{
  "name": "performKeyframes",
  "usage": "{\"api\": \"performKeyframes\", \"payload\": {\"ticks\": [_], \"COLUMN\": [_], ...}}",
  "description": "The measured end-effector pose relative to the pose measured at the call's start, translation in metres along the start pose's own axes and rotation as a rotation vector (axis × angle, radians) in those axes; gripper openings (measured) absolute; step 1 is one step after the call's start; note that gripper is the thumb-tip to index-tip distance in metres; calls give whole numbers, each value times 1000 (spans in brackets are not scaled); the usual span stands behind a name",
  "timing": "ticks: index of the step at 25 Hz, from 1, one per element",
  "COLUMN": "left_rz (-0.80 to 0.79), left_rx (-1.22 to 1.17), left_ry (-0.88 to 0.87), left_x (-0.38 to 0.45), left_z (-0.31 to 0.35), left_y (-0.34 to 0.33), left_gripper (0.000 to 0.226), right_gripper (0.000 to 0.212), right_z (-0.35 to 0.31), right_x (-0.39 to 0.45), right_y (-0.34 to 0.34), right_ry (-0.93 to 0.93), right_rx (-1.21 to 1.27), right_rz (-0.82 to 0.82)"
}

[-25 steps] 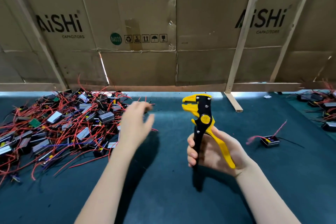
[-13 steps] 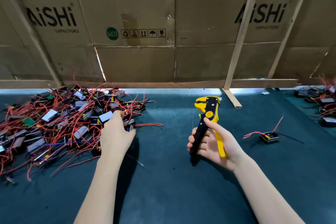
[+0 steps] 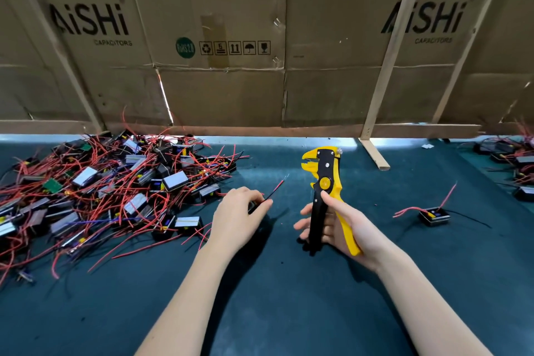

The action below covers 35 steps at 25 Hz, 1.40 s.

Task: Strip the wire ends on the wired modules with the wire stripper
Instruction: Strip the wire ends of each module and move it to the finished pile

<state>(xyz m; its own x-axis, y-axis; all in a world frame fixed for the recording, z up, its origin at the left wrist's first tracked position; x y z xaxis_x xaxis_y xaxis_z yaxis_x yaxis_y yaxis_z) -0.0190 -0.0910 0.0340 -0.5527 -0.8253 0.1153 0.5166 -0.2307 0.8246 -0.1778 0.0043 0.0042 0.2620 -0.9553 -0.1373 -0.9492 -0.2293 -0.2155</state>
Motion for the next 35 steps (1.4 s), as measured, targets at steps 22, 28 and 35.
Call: {"api": "performKeyframes", "payload": {"ticks": [22, 28, 35], "left_rz": [96, 3, -42], "left_rx": [-272, -195, -371], "left_ry": [-141, -192, -223], "left_x": [-6, -4, -4], "left_z": [13, 18, 17], "left_y": [4, -5, -7], "left_gripper": [18, 10, 17], "right_gripper": [51, 56, 67], "right_z": [9, 11, 11], "right_x": [0, 0, -2], "right_y": [-7, -5, -4], "right_ry": [-76, -79, -126], "right_rx": [60, 94, 133], "right_rz": [-83, -79, -80]}}
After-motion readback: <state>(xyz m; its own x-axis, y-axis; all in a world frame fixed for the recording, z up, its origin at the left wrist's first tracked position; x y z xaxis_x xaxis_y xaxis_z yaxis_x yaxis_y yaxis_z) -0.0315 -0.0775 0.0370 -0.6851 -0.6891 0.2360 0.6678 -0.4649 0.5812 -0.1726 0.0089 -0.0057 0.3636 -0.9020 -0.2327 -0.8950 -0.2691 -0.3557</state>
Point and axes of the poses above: each hand's wrist, its own x-axis towards the middle knuckle, its own y-axis out of the back of the hand, z = x × y, the point moved 9 cm from there along x, towards the middle knuckle, and after that the axes turned 15 degrees about -z, right-handed, at the moved point
